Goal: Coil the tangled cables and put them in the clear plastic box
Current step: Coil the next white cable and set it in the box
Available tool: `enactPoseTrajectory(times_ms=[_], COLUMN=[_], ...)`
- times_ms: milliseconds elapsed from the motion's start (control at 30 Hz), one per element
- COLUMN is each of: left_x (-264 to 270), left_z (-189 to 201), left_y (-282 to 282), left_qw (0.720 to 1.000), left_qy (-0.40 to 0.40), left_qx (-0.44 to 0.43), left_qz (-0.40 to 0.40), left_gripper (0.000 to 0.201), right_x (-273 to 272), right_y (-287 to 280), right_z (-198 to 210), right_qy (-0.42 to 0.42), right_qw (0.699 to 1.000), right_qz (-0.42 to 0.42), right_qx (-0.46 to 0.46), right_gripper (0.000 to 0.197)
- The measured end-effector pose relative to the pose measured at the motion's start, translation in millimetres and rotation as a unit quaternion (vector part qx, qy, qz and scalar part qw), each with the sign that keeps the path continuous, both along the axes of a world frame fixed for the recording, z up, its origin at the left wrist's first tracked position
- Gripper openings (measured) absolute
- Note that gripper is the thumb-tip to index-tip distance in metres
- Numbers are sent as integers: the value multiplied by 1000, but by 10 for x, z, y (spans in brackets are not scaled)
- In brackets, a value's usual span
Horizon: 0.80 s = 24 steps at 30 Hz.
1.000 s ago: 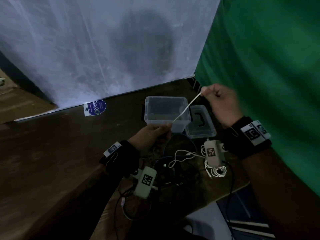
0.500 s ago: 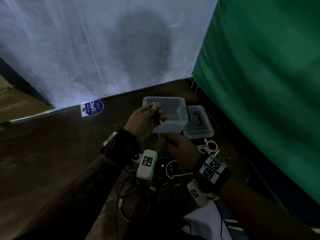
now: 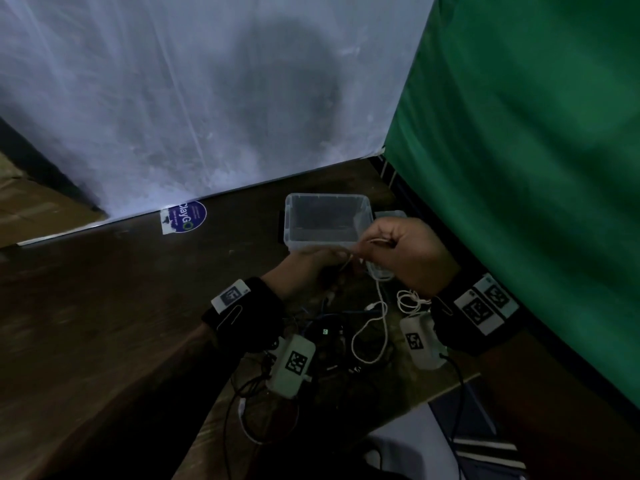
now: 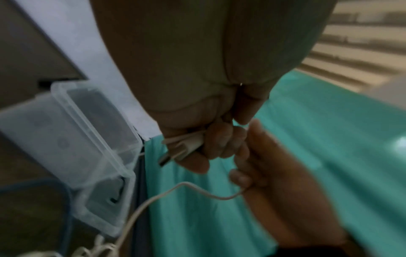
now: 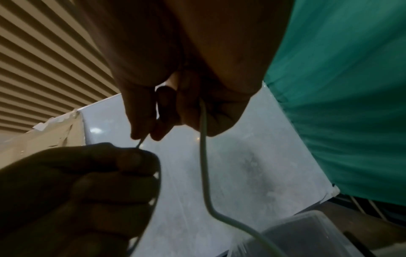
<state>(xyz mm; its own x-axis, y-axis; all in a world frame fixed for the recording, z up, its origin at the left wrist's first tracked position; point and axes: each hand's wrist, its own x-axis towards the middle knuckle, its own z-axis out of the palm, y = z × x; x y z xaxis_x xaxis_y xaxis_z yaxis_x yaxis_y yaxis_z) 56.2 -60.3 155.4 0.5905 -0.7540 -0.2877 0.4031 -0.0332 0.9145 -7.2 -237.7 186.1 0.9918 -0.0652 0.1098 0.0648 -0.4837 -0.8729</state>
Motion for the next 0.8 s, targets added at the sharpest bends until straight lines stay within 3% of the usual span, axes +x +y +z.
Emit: enactPoseTrajectory(times_ms=[133, 267, 367, 467, 633, 733, 800], left_x=[2, 63, 249, 416, 432, 312, 175], left_z=[144, 172, 100, -9, -242, -196, -96], left_y=[34, 59, 70, 84, 50, 38, 5], left_qw=[995, 967, 941, 937, 964, 987, 983], left_qy=[24, 169, 212, 200, 75, -99, -176], left_qx=[-31, -176, -264, -254, -129, -2, 43], left_qz=[-90, -71, 18, 131, 218, 125, 43], left_gripper=[26, 21, 24, 25, 21, 21, 20], right_x=[43, 90, 2, -160, -216, -187, -109], right_y=[-20, -40, 73, 273, 267, 245, 152], right_z=[-34, -270, -498, -610, -339, -128, -29], right_qy=[3, -16, 66, 104, 82, 47, 1], right_qw=[996, 992, 995, 995, 994, 994, 994], right_qz=[-30, -95, -61, 8, 60, 69, 52], right_qx=[82, 76, 48, 8, -37, -75, -99], right_gripper=[3, 18, 17, 23, 17, 16, 13])
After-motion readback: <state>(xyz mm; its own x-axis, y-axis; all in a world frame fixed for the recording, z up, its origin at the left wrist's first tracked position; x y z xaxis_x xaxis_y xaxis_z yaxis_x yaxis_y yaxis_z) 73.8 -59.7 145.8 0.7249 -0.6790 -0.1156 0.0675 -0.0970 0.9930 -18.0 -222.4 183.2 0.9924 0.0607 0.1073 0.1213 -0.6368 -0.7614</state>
